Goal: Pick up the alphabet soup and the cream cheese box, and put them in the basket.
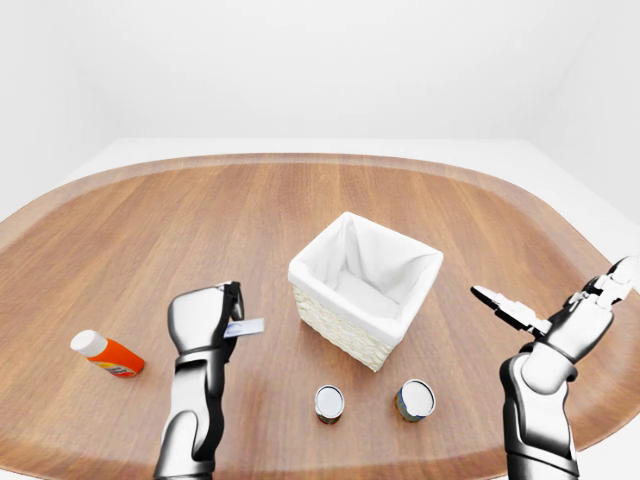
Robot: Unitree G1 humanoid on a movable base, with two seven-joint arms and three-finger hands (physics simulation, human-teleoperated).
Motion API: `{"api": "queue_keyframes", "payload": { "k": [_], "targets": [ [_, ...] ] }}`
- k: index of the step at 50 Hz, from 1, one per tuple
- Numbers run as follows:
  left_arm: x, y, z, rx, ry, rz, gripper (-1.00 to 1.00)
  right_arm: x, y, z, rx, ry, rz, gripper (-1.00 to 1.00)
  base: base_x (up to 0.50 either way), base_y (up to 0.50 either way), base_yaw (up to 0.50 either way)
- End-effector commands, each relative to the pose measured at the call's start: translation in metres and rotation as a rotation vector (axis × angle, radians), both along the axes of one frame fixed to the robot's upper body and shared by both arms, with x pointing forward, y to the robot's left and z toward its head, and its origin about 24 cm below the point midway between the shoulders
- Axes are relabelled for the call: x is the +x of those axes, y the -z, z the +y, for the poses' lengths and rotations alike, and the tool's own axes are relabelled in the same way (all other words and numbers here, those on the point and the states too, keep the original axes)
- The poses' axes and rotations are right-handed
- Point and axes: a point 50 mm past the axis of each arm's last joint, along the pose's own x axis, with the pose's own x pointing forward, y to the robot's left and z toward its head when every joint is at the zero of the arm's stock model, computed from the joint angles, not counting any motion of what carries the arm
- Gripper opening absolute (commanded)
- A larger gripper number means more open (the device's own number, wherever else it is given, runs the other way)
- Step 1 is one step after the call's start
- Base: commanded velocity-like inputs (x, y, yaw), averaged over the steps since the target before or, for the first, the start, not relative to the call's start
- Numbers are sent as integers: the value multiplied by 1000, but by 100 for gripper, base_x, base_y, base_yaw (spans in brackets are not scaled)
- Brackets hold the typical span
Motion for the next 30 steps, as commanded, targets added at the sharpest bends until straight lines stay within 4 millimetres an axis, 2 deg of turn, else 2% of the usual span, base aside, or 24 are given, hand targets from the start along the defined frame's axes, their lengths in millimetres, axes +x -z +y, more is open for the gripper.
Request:
{"api": "queue_keyframes", "payload": {
  "k": [1, 6, 18, 21, 30],
  "targets": [
    [2, -50, -9, 86, 30, -85, -100, 1, 1, 0, 1, 0, 5, 100, 0, 0, 0],
    [8, -74, -13, 125, 44, -88, -100, 0, 0, 0, -1, 1, -1, 100, 0, 0, 0],
    [14, -99, -28, 184, 69, -97, -100, -1, -1, 0, -1, 3, -7, 100, 0, 0, 0],
    [16, -114, -36, 210, 79, -109, -100, 0, 0, -1, 5, 2, -2, 100, 0, 0, 0],
    [24, -130, -55, 236, 106, -128, -100, -1, 0, 0, 5, 2, -5, 100, 0, 0, 0]
  ]
}}
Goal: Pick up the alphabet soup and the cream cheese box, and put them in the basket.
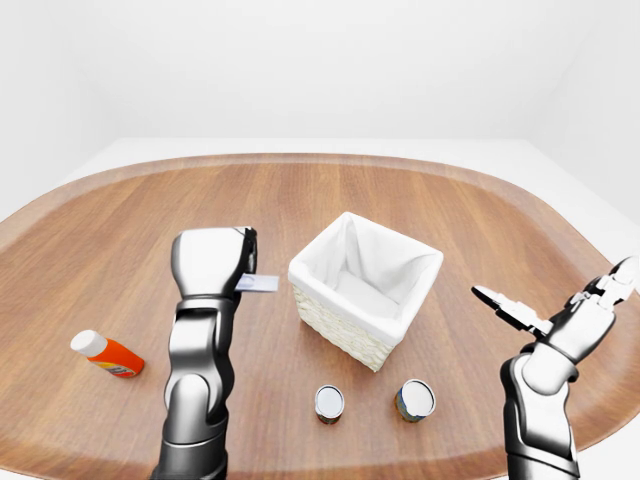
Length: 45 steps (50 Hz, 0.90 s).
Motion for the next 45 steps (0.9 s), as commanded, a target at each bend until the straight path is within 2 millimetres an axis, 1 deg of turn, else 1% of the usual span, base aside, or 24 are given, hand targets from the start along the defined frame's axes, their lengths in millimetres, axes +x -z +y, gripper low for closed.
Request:
{"api": "queue_keyframes", "payload": {
  "k": [1, 6, 8, 12, 16, 24, 30, 38, 45],
  "targets": [
    [5, -29, -20, 52, 20, -48, -100, -1, 0, 0, 1, 0, 0, 100, 0, 0, 0],
    [7, -38, -26, 70, 21, -45, -100, -1, 1, 0, 2, 1, 5, 100, 0, 0, 0],
    [6, -47, -30, 75, 22, -52, -100, -2, -2, 1, -3, 0, -7, 100, 0, 0, 0],
    [6, -55, -38, 87, 24, -58, -100, -1, 0, 1, -3, 1, -1, 100, 0, 0, 0],
    [10, -58, -45, 95, 35, -62, -100, -1, 0, 1, -1, 0, 1, 100, 0, 0, 0],
    [11, -74, -55, 118, 29, -70, -100, 0, 2, 1, 2, -1, 8, 100, 0, 0, 0],
    [15, -76, -67, 131, 46, -63, -100, -1, 1, 1, 1, 0, 2, 100, 0, 0, 0],
    [15, -80, -78, 138, 57, -57, -100, -1, 1, 1, 1, 1, 3, 100, 0, 0, 0],
    [19, -74, -99, 145, 110, -48, -100, -2, 0, 1, -2, 1, 1, 100, 0, 0, 0]
  ]
}}
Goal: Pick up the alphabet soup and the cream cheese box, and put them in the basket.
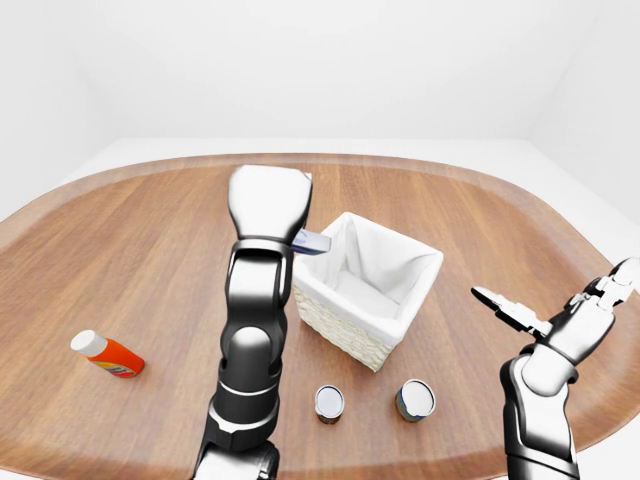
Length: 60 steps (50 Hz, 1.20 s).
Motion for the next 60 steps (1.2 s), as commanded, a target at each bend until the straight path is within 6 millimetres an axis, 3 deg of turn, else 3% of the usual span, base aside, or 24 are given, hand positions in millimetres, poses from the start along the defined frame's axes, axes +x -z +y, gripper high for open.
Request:
{"api": "queue_keyframes", "payload": {
  "k": [1, 6, 22, 27, 31, 36, 48, 60],
  "targets": [
    [3, -2, -26, 15, 55, -10, -100, -1, 0, 0, -1, 1, 1, 100, 0, 0, 0],
    [18, 23, -42, 2, 139, 9, -100, -1, 0, 1, -2, 0, -1, 100, 0, 0, 0],
    [29, 31, -77, 13, 254, -20, -100, -1, 0, 0, -7, 2, 5, 100, 0, 0, 0],
    [35, 52, -89, -14, 306, 10, -100, -1, 1, 0, -5, 4, 5, 100, 0, 0, 0],
    [37, 56, -98, 4, 328, 16, -100, -1, 0, 0, -7, 3, 5, 100, 0, 0, 0],
    [43, 67, -101, 81, 314, 60, -100, 0, 1, 0, -7, 1, 8, 100, 0, 0, 0],
    [43, 88, -112, 56, 357, 109, -100, 0, 2, 1, -9, -1, 14, 100, 0, 0, 0],
    [46, 88, -116, 37, 381, 95, -100, 0, 2, 0, -9, 0, 17, 100, 0, 0, 0]
  ]
}}
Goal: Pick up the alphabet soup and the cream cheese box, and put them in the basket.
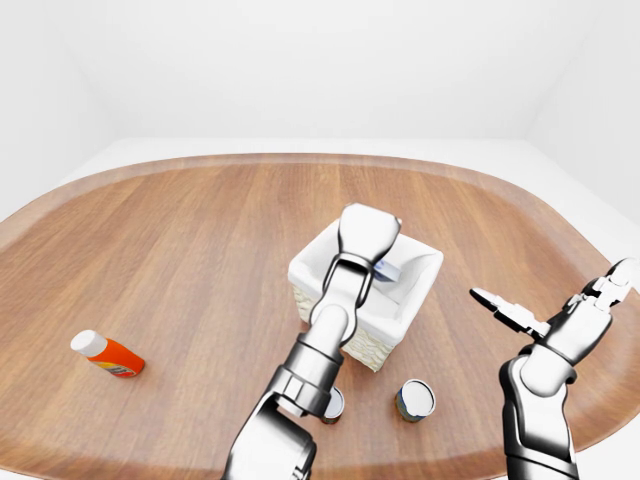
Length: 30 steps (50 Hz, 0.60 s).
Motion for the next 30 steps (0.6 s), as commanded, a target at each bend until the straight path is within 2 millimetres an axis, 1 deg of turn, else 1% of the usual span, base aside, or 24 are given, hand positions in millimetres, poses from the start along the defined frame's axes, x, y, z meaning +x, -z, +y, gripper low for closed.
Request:
{"api": "queue_keyframes", "payload": {
  "k": [1, 4, 5, 6, 7, 15, 23, 26, 30],
  "targets": [
    [2, 5, -6, -20, 31, -14, -100, 0, 0, 0, -1, 0, 2, 100, 0, 0, 0],
    [2, 6, -6, -22, 31, -13, -100, 0, 0, 0, -2, 0, 2, 100, 0, 0, 0],
    [2, 6, -6, -19, 31, -11, -70, 0, 0, 0, -2, 0, 1, 100, 0, 0, 0],
    [2, 7, -5, -17, 30, -6, 22, 0, 1, 0, 0, 1, 6, 100, 0, 0, 0],
    [2, 7, -5, -11, 29, -5, 100, 0, 1, 0, 0, 0, 6, 100, 0, 0, 0],
    [3, 3, -3, -10, 20, -4, 100, -1, -1, 0, -4, 2, -5, 100, 0, 0, 0],
    [0, -15, 1, -6, 1, -44, 100, -2, -3, 0, -7, 2, -12, 100, 0, 0, 0],
    [-5, -23, 3, -16, -7, -73, 100, -1, -1, 0, -4, 2, -3, 100, 0, 0, 0],
    [-9, -29, 7, -31, -22, -96, 100, -1, -1, 0, -4, 1, -2, 100, 0, 0, 0]
  ]
}}
